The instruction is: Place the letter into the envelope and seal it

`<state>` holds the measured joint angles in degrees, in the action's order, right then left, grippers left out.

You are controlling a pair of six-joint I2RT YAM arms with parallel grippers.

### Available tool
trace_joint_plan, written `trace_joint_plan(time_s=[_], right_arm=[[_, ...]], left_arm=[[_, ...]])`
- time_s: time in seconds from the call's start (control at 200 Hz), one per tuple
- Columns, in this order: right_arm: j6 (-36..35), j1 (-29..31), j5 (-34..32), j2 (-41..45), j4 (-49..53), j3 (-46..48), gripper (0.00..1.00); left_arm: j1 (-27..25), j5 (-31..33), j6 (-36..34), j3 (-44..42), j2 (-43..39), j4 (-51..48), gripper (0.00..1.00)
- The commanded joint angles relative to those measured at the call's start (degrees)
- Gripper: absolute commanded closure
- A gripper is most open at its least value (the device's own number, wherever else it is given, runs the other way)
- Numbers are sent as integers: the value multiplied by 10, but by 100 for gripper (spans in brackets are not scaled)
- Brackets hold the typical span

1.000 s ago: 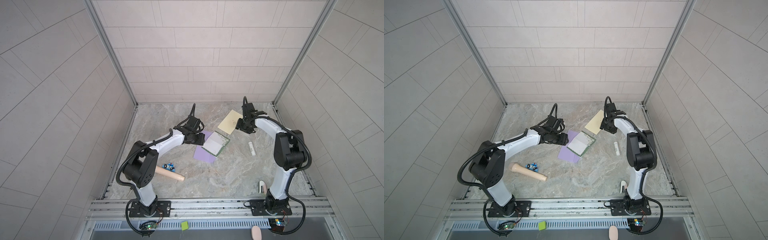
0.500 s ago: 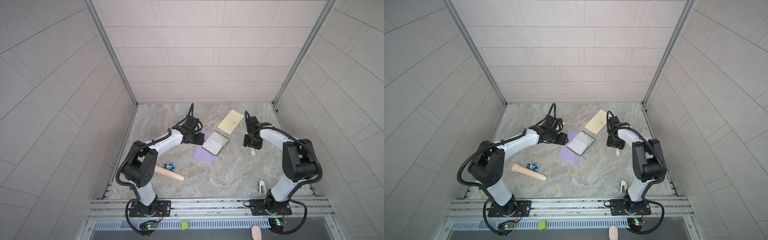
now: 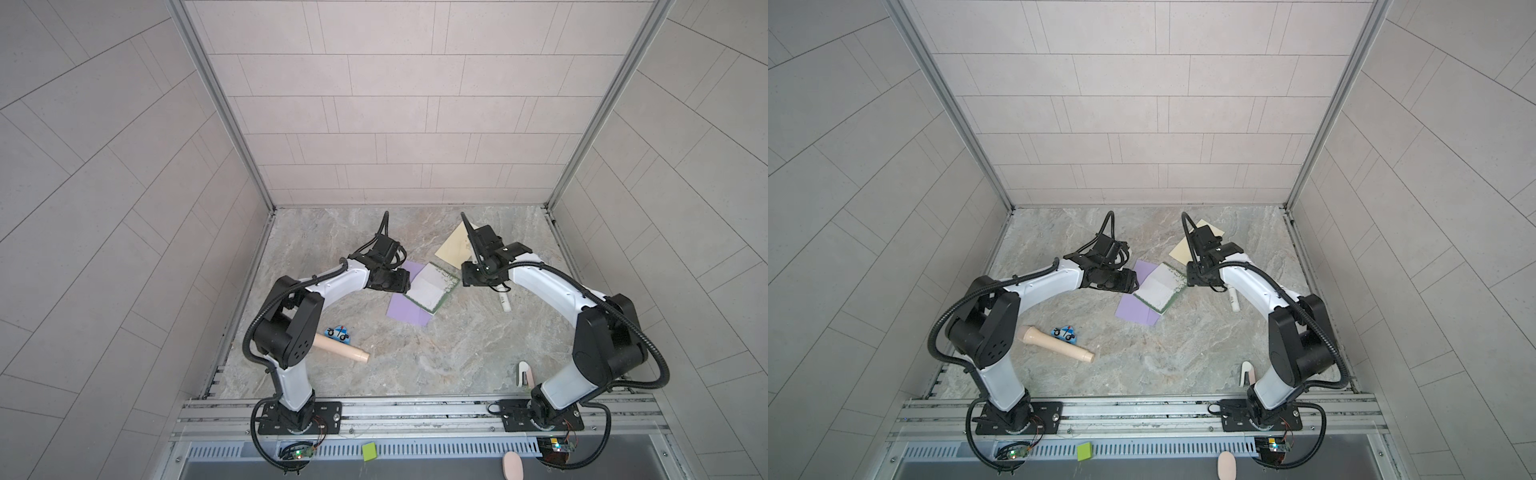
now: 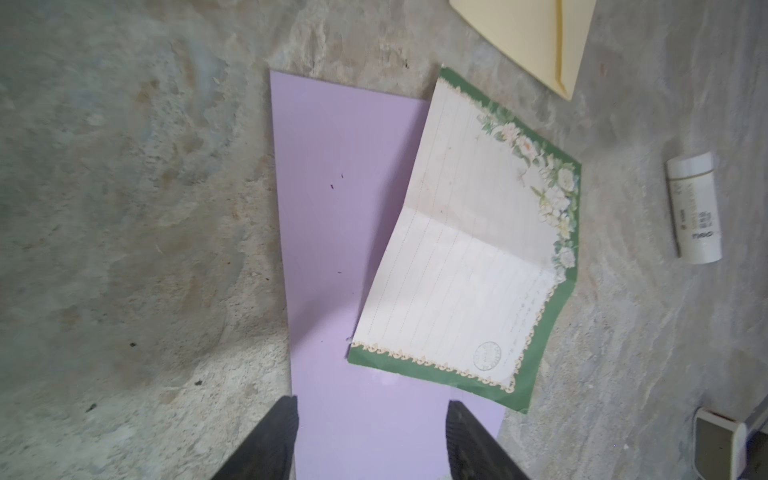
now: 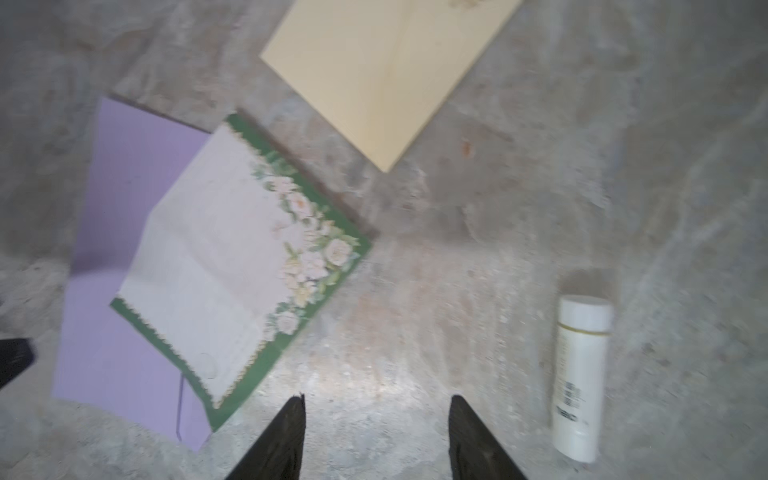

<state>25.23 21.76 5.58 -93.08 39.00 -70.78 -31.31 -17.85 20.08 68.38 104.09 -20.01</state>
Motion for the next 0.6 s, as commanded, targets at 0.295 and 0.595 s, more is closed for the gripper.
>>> trace_joint_plan(time_s=[0.295,0.595], right_arm=[[-53,23,58,-213,51,-191,28],[-82,17,182,-273,56,-208,28]], left_arm=[[-41,30,-69,42,59,-92,48],[-48,42,-67,60,101,-106,57]])
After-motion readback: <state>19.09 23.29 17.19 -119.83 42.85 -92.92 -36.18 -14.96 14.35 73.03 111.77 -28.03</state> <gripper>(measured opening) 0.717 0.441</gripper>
